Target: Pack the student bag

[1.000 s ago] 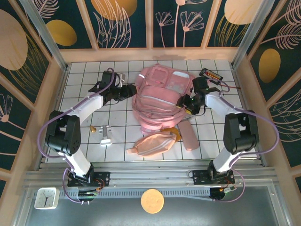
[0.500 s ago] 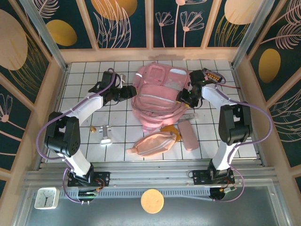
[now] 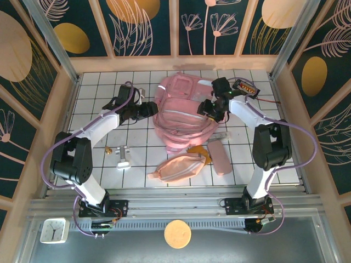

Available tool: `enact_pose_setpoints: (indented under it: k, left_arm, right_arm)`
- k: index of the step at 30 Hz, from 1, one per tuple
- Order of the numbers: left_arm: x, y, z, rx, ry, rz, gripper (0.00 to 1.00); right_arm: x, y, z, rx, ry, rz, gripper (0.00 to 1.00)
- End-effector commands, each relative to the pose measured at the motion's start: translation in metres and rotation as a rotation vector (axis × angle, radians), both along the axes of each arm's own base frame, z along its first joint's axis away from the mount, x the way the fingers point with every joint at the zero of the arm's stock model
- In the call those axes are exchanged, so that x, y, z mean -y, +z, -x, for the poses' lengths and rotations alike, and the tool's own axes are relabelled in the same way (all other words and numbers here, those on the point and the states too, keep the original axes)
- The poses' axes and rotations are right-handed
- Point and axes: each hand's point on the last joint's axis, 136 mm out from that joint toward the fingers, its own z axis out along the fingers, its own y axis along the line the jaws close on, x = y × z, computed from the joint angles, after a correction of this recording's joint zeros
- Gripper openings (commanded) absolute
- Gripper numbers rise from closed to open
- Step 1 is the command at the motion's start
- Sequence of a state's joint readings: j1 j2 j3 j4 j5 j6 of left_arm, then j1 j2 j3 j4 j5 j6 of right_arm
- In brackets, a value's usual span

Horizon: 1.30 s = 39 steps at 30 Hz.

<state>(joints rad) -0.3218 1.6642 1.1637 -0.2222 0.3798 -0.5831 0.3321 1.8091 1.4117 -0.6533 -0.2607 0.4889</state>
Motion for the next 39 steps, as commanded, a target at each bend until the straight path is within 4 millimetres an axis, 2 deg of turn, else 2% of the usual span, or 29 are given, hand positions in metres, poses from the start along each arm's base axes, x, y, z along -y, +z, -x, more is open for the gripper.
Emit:
enact_pose_setpoints:
  k: [1, 6, 9, 12, 15, 16, 18, 20, 23, 25, 29, 33, 36, 39]
  left_arm:
    - [-0.002, 0.007, 0.008, 0.018, -0.001, -0.010, 0.56]
    - [-0.007, 0.006, 0.014, 0.016, 0.007, -0.025, 0.56]
    - [-0.009, 0.003, 0.017, 0.013, 0.009, -0.029, 0.56]
    - [-0.009, 0.003, 0.020, 0.011, 0.007, -0.028, 0.56]
    - [-0.011, 0.004, 0.022, 0.017, -0.003, -0.044, 0.56]
    - [-0.012, 0.005, 0.023, 0.020, -0.008, -0.054, 0.56]
    - [-0.012, 0.008, 0.023, 0.028, -0.021, -0.068, 0.56]
    - [-0.013, 0.014, 0.023, 0.049, -0.039, -0.082, 0.56]
    - [-0.013, 0.024, 0.025, 0.091, -0.077, -0.119, 0.56]
    - [-0.010, 0.027, 0.027, 0.114, -0.116, -0.160, 0.56]
    - [0.000, 0.031, 0.031, 0.151, -0.184, -0.243, 0.56]
    - [0.013, 0.035, 0.029, 0.171, -0.222, -0.249, 0.56]
    - [0.019, 0.032, 0.026, 0.165, -0.242, -0.268, 0.56]
    - [0.018, 0.025, 0.022, 0.162, -0.259, -0.301, 0.56]
  right_arm:
    - [-0.002, -0.022, -0.002, -0.049, -0.017, 0.000, 0.56]
    - [-0.010, -0.042, -0.004, -0.088, -0.011, 0.012, 0.54]
    - [-0.013, -0.051, -0.003, -0.095, -0.019, 0.017, 0.49]
    - [-0.019, -0.050, -0.011, -0.076, -0.031, -0.008, 0.27]
    - [-0.030, -0.031, -0.027, -0.027, -0.041, -0.044, 0.02]
    - [-0.034, -0.021, -0.033, -0.008, -0.044, -0.062, 0.00]
    - [-0.040, -0.003, -0.041, 0.016, -0.057, -0.104, 0.00]
    - [-0.046, 0.024, -0.048, 0.050, -0.083, -0.164, 0.00]
    - [-0.053, 0.059, -0.053, 0.078, -0.130, -0.273, 0.00]
    - [-0.059, 0.076, -0.054, 0.079, -0.148, -0.345, 0.00]
    - [-0.069, 0.100, -0.056, 0.051, -0.170, -0.463, 0.00]
    - [-0.073, 0.131, -0.063, 0.082, -0.178, -0.522, 0.00]
    - [-0.076, 0.156, -0.070, 0.117, -0.164, -0.546, 0.00]
    - [-0.080, 0.171, -0.072, 0.127, -0.147, -0.568, 0.00]
